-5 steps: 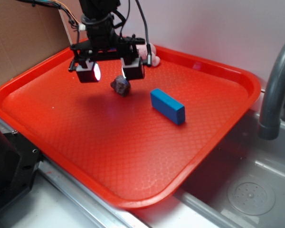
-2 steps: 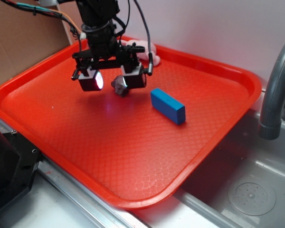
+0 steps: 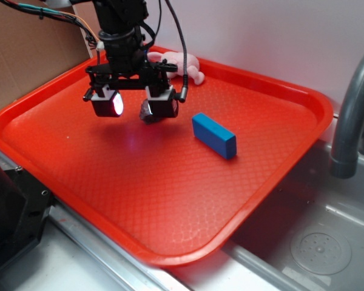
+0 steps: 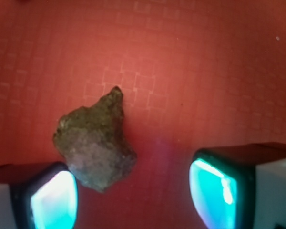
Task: Grab the rock.
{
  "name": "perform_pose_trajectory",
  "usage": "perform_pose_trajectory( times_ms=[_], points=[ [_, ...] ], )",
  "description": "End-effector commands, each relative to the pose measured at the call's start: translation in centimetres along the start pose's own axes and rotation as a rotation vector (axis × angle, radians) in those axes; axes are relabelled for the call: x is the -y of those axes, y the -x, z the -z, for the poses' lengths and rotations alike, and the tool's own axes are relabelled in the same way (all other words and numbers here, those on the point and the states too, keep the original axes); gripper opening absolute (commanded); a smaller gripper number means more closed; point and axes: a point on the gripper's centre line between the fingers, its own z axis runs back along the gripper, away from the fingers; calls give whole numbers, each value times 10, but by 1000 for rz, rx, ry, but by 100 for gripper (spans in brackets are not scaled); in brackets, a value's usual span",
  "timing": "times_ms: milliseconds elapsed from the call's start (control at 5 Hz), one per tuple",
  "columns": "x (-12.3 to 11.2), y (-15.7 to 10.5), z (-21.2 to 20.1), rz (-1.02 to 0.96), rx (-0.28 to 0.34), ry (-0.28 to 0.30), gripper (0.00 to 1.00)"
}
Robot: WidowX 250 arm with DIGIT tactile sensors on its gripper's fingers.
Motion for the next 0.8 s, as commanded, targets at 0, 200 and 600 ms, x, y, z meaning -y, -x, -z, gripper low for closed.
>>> perform_pose_trajectory(
  times_ms=[0,200,600],
  points=[
    [2,-13,-14,-5,47,38,100],
    [11,-16,-24,8,134,111,100],
    [28,-25,-18,54,170,133,100]
  ],
)
